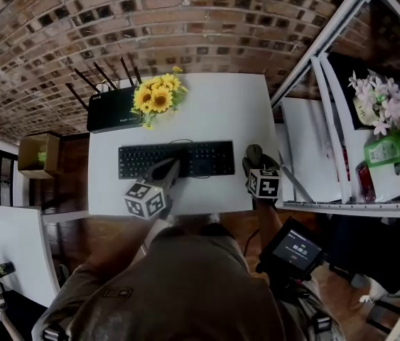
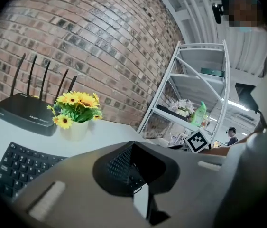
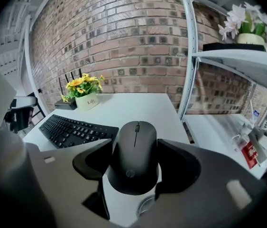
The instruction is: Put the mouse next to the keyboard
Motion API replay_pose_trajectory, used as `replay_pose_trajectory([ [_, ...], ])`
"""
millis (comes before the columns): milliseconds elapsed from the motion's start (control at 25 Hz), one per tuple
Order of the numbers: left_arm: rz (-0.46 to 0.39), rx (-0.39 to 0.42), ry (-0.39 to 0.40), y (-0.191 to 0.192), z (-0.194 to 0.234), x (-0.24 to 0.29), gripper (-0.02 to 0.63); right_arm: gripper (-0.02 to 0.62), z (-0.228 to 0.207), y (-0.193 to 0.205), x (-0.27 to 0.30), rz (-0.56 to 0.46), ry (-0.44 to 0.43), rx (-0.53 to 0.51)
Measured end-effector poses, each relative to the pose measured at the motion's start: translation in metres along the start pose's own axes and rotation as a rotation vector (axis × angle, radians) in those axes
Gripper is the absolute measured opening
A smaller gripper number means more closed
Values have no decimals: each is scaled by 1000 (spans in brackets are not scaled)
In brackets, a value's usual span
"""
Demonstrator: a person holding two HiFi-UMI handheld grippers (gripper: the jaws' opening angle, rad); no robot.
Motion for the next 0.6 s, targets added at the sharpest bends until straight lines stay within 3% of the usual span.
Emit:
replay_pose_trajectory([
  [320,3,-17,-127,20,-23,-13,-5,308,-1,27,38,55,-68,-42],
  [600,34,-21,-142,26,-20,-17,-5,308,2,33,57,91,-60,-46],
])
Point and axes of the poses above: the fingertips, and each gripper's own axes: x forward along the fingers, z to its left, y out of its underside, the point moved 3 cm from there along -x, backward along the fingers, and after that the axes turned 7 degrees about y, right-handed, at the moved point
